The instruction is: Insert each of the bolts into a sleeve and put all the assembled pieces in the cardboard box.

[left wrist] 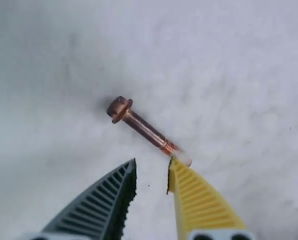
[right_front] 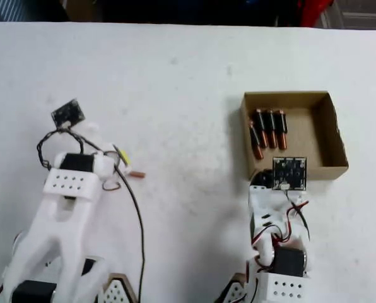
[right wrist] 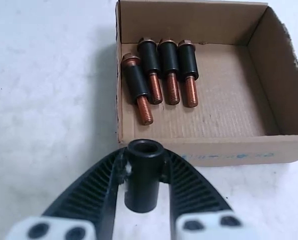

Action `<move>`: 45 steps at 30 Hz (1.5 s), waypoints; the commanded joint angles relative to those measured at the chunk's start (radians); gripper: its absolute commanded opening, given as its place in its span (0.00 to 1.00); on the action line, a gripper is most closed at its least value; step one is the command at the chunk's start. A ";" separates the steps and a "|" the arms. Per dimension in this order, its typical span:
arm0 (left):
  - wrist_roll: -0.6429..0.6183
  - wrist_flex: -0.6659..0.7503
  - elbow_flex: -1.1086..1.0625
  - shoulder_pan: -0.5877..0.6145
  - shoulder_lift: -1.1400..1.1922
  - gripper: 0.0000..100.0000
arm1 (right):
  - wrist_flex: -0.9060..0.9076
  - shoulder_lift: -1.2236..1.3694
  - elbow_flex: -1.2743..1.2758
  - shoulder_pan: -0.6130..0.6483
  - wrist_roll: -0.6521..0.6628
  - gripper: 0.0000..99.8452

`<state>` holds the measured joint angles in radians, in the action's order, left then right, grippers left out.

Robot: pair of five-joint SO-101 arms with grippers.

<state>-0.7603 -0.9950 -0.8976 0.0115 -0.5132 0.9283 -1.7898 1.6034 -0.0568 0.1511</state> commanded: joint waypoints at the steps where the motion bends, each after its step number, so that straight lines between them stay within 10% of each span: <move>1: -0.106 0.020 0.006 -0.008 -0.028 0.14 | -0.027 -0.013 -0.011 0.010 -0.002 0.03; 15: -0.189 0.172 -0.121 -0.025 -0.028 0.37 | -0.027 -0.013 -0.011 0.010 -0.002 0.03; 45: -0.299 0.394 -0.164 0.065 0.137 0.23 | -0.022 -0.013 -0.011 0.010 -0.002 0.03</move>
<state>-1.0487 -0.6268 -1.1109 0.0575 -0.4212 0.9283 -1.7898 1.6034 -0.0568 0.1511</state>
